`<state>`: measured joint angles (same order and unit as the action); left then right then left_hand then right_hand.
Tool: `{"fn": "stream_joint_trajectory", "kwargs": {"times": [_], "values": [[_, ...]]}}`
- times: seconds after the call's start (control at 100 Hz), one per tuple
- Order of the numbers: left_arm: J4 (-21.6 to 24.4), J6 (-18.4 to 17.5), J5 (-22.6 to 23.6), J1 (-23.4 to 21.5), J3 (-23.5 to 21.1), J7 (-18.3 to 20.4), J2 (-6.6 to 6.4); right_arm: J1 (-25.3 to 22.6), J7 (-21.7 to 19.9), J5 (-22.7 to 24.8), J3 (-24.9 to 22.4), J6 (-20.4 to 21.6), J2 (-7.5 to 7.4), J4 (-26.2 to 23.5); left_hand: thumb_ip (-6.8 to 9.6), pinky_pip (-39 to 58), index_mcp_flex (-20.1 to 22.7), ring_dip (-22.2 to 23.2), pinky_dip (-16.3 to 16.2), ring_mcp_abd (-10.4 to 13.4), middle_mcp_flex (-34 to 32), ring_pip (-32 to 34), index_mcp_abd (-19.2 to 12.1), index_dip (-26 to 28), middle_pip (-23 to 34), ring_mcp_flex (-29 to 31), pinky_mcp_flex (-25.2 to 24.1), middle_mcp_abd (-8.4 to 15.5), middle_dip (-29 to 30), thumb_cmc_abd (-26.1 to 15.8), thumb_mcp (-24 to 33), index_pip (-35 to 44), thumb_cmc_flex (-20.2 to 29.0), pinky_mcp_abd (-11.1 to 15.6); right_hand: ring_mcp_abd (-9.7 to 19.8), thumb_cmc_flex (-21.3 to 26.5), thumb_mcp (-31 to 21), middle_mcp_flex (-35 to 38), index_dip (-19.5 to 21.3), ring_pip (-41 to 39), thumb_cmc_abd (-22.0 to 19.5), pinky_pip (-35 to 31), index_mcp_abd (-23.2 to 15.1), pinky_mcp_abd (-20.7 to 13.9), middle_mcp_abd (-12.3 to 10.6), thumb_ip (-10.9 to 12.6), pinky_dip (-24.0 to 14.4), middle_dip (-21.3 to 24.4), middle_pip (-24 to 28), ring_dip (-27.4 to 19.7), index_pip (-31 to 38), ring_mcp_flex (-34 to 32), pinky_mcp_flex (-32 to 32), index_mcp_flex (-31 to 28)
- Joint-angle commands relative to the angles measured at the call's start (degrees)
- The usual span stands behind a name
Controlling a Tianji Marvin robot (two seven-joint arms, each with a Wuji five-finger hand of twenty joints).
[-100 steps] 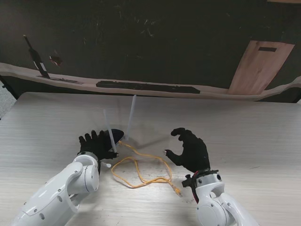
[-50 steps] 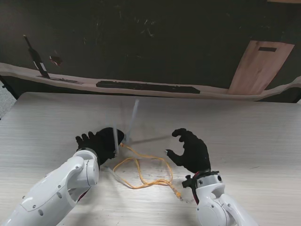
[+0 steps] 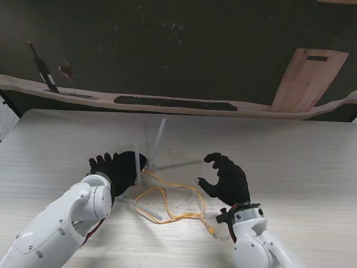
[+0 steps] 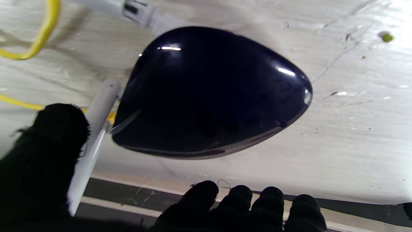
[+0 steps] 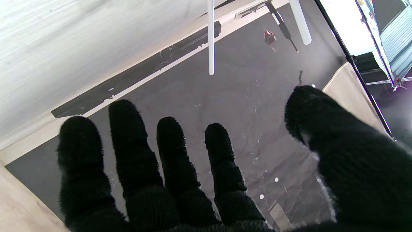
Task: Untangle the Ethernet cable and plug it into the router
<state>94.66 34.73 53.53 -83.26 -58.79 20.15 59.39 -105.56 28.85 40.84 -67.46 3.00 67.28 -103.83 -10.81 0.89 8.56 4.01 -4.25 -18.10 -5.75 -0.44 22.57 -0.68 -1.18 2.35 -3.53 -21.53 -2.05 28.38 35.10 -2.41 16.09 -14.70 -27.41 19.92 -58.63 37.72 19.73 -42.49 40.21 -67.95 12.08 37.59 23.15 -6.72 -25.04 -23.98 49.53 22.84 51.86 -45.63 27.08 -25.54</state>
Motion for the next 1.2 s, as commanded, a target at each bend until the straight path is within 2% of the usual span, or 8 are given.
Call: {"fn": "stream_joint_trajectory", "kwargs": {"times": [0.0,0.19,0.27,0.39,0.41,0.44,0.65,1.19], "values": [[2.53,-0.44,0.14,-2.47,-1.11,-0.10,-0.04,-0.96,-0.56,0.27,-0.32,0.94,0.04,-0.54,1.42,-1.17,-0.65,1.22,-1.57,0.58,2.13,-0.63,-0.45,-0.39,-1.12,-2.75,-0.14,-0.60,1.47,-0.74,-2.88,-0.72,0.97,0.88,-0.39,0.02,-0.50,-0.72,-0.03,-0.54,-0.68,-0.85,-0.57,2.40,1.01,0.15,-0.43,0.17,0.22,0.31,0.67,-0.28,-0.17,0.16],[8.21,-5.64,-0.36,-10.05,-7.83,-3.54,0.65,-2.39,-0.49,1.27,-1.33,2.08,-0.20,-1.05,3.30,0.64,-0.54,4.30,-6.94,0.03,2.08,0.13,-1.85,-0.26,-1.12,-2.48,-0.34,0.42,1.46,-2.48,-8.89,-0.55,5.23,0.88,0.04,-0.39,1.09,-1.74,-0.17,-0.20,0.93,-0.27,-1.11,2.40,0.91,-0.38,-0.17,0.33,-0.21,0.25,0.29,0.58,-1.42,0.80],[10.43,-8.16,-1.31,-13.43,-10.54,-5.91,1.08,-3.09,-0.63,1.55,-1.76,2.83,-0.32,-1.40,5.49,1.88,0.47,8.25,-12.77,-0.74,0.91,1.49,-3.98,3.52,-0.11,-1.87,-0.80,1.52,-2.41,-5.12,-17.40,1.24,10.43,0.75,0.33,-0.60,1.62,-2.31,-0.19,0.18,1.30,0.18,-1.38,2.40,0.73,-0.57,0.10,0.43,-0.48,0.15,0.23,1.22,-2.20,0.96],[13.85,-12.03,-1.98,-18.35,-14.04,-8.50,1.52,-3.78,-2.43,-0.55,-2.52,6.07,-0.37,-1.95,6.89,2.82,5.16,9.77,-14.94,-1.80,-2.74,5.26,-7.33,7.26,6.26,-0.43,-0.66,3.23,-6.90,-8.31,-25.12,3.73,14.32,0.37,0.94,0.15,1.18,-3.69,-0.35,1.46,1.13,1.58,-1.70,1.55,0.90,-0.46,0.89,0.73,-1.31,-0.22,-0.14,3.32,-4.87,1.33],[14.41,-12.90,-2.27,-19.16,-14.60,-8.93,1.60,-3.98,-2.92,-1.09,-2.66,6.53,-0.38,-2.18,7.92,3.41,5.49,9.17,-15.10,-1.86,-2.86,5.82,-7.49,7.33,7.50,-0.29,-0.61,3.35,-6.08,-10.05,-31.61,4.23,17.47,0.35,1.08,0.26,1.09,-3.94,-0.39,1.65,1.13,1.89,-1.79,1.23,0.92,-0.45,1.03,0.78,-1.43,-0.26,-0.23,3.71,-5.42,1.42],[15.13,-14.51,-2.90,-20.36,-15.37,-9.93,1.75,-4.24,-3.54,-1.68,-2.87,7.32,-0.42,-2.42,8.35,4.98,5.75,9.38,-16.01,-2.02,-3.14,6.58,-7.77,7.72,8.32,-0.09,-0.61,3.47,-6.25,-10.66,-33.80,5.11,18.79,0.26,1.39,0.34,1.00,-4.33,-0.45,1.87,1.08,2.39,-1.97,0.69,0.91,-0.47,1.23,0.85,-1.62,-0.29,-0.37,4.21,-6.18,1.62],[19.94,-23.96,-3.66,-27.21,-20.21,-12.53,2.09,-6.21,-7.31,-4.20,-4.11,11.08,-0.84,-4.20,9.21,8.96,6.64,10.25,-17.06,-2.57,-4.35,9.73,-8.82,8.44,11.59,1.06,-0.31,4.15,-8.27,-11.77,-34.81,7.29,19.63,-0.47,3.05,0.84,0.63,-5.53,-0.60,3.31,2.55,4.80,-3.19,-1.30,0.10,-0.70,1.62,1.22,-2.51,-0.55,-0.69,6.79,-8.57,2.31],[21.65,-50.16,-19.91,-38.05,-29.85,-18.73,3.63,-12.06,-13.61,-8.43,-8.86,21.61,-1.65,-8.06,9.69,25.75,11.08,12.67,-20.49,-2.77,-9.03,14.24,-8.17,18.10,16.06,5.22,-0.50,4.17,-11.13,-10.96,-33.84,18.78,20.36,-1.92,6.03,2.27,-3.33,-5.04,-0.30,5.73,11.53,10.14,-5.11,-4.27,-2.96,-2.22,-0.12,1.65,-3.75,-1.14,-0.28,8.04,-10.39,1.37]]}}
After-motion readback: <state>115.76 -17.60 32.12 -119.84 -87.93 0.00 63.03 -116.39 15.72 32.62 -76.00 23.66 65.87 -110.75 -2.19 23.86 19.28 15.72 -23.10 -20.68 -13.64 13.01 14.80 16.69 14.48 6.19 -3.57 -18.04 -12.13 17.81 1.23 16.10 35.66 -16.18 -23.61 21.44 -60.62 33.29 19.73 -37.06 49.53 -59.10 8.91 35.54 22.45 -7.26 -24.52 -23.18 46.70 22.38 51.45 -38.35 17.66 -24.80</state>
